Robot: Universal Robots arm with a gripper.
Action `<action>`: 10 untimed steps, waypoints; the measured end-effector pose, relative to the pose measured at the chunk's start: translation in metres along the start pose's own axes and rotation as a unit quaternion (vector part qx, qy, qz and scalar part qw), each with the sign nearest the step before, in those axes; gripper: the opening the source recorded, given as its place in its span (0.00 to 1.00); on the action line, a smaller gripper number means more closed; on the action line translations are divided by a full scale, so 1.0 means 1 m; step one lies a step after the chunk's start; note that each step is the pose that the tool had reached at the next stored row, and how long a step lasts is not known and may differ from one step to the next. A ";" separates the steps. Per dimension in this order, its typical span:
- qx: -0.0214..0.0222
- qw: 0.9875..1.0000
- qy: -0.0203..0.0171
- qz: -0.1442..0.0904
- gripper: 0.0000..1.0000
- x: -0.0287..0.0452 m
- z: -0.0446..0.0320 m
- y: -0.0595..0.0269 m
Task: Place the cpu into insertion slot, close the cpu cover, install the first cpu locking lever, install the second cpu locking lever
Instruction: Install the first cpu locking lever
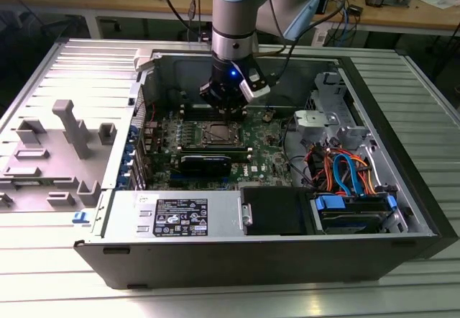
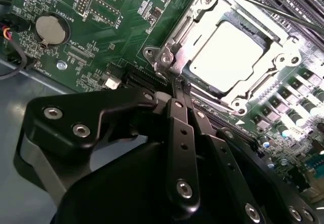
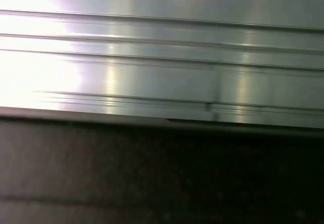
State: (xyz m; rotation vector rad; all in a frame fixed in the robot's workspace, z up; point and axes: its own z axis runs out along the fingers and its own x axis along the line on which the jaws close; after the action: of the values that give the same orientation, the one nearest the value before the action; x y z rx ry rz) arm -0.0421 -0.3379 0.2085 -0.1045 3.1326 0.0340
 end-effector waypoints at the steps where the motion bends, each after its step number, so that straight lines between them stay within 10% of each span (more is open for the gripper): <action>1: 0.000 1.000 0.000 0.000 0.11 0.0000 -0.0008 0.0000; 10: 0.000 1.000 0.001 0.003 0.11 -0.0023 -0.0017 -0.0019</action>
State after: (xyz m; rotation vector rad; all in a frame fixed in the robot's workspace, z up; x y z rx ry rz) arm -0.0397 -0.3397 0.2102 -0.0957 3.1343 0.0339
